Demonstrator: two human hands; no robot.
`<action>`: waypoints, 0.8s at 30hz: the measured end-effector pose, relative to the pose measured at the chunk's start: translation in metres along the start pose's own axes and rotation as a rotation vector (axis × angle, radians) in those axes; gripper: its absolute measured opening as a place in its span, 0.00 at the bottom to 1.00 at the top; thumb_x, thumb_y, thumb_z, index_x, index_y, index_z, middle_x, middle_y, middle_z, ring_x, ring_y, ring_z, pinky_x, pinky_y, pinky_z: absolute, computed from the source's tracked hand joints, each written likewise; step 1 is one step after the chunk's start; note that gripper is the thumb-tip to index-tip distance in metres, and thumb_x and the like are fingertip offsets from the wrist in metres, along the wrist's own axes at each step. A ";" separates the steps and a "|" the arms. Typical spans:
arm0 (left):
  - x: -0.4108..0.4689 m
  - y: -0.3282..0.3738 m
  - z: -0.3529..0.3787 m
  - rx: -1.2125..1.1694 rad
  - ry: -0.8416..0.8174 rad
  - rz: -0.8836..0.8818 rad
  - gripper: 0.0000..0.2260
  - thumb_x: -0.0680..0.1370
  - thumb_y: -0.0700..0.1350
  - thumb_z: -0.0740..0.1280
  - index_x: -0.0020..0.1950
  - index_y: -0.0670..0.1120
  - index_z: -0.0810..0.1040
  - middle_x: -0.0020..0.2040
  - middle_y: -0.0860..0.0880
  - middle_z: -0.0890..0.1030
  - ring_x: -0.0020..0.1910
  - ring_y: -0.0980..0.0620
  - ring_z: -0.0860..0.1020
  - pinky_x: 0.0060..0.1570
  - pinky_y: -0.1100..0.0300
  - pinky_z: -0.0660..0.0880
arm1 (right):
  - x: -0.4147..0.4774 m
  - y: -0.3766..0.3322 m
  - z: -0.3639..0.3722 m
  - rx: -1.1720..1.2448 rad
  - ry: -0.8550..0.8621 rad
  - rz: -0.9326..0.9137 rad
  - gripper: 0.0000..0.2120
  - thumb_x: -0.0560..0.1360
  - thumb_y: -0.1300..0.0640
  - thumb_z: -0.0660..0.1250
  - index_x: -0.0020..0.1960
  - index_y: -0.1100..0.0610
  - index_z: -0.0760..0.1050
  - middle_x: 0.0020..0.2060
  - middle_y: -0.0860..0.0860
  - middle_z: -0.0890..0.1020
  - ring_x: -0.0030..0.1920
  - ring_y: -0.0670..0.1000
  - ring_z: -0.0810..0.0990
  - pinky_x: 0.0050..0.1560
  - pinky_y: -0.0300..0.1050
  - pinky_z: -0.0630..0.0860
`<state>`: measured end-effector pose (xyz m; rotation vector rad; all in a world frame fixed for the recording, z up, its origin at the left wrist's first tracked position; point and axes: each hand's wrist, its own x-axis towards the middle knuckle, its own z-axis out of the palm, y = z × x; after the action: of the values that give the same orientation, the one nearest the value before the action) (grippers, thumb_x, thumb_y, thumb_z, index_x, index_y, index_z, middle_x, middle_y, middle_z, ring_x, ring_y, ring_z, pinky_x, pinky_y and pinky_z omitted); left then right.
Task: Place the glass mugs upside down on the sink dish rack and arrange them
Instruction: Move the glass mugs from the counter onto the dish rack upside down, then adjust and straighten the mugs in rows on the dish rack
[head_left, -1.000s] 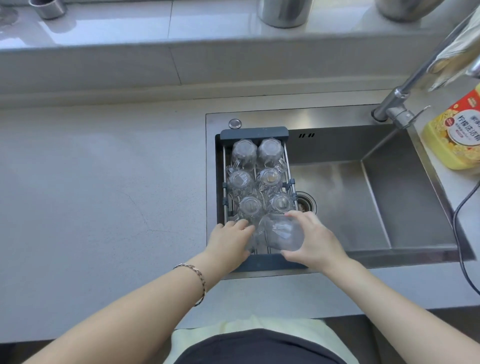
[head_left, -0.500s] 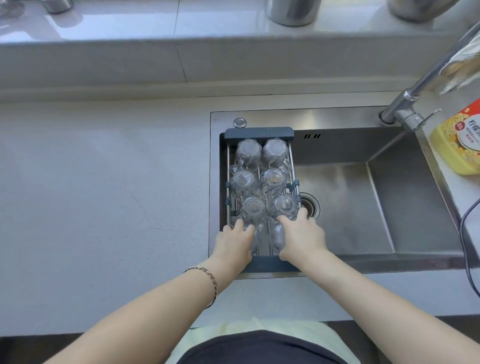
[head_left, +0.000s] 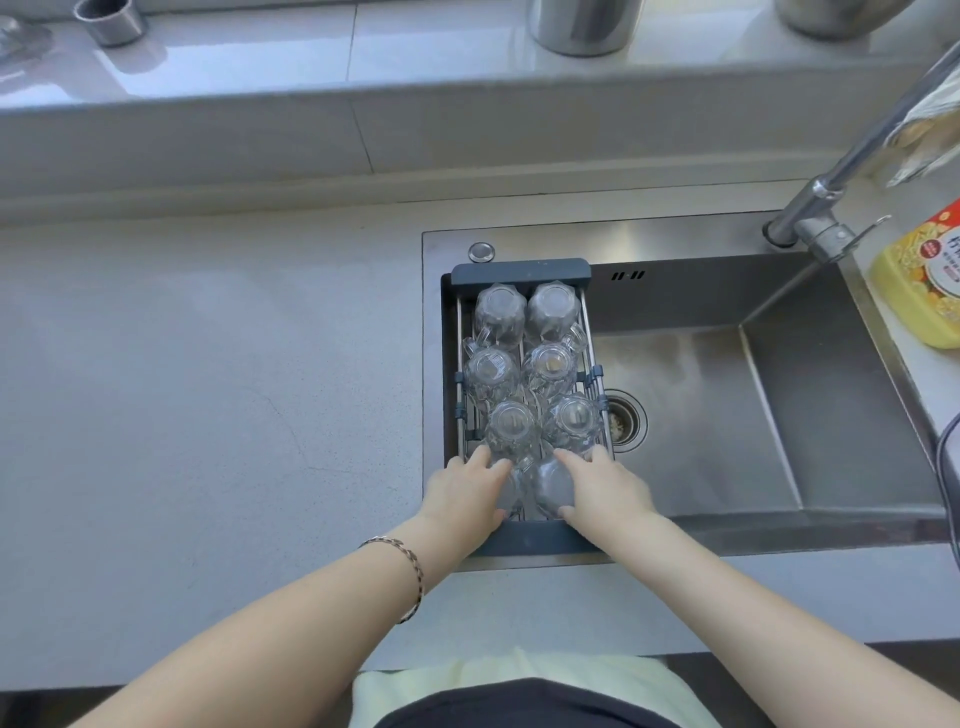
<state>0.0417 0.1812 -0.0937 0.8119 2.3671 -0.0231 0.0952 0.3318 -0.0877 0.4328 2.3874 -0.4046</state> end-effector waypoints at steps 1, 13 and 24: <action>0.002 -0.002 -0.004 -0.030 0.013 -0.001 0.17 0.79 0.49 0.61 0.67 0.46 0.69 0.63 0.45 0.72 0.56 0.42 0.75 0.49 0.51 0.75 | 0.002 -0.001 -0.009 -0.020 -0.015 -0.011 0.26 0.74 0.53 0.64 0.70 0.50 0.61 0.64 0.56 0.69 0.63 0.59 0.72 0.59 0.52 0.72; 0.091 -0.049 -0.110 -0.239 0.331 -0.118 0.21 0.78 0.39 0.61 0.70 0.47 0.66 0.66 0.47 0.72 0.60 0.45 0.75 0.51 0.52 0.75 | 0.115 -0.005 -0.127 0.295 0.279 -0.004 0.25 0.73 0.51 0.66 0.67 0.58 0.67 0.62 0.58 0.73 0.58 0.58 0.75 0.55 0.51 0.74; 0.192 -0.046 -0.126 0.635 0.064 0.372 0.29 0.74 0.41 0.69 0.72 0.52 0.61 0.75 0.45 0.60 0.71 0.39 0.59 0.65 0.45 0.66 | 0.182 -0.019 -0.111 0.279 0.302 0.168 0.34 0.67 0.46 0.71 0.65 0.58 0.60 0.59 0.60 0.69 0.52 0.62 0.78 0.43 0.47 0.73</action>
<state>-0.1723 0.2755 -0.1102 1.5567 2.2392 -0.6250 -0.1065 0.3948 -0.1241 0.8694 2.5640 -0.6368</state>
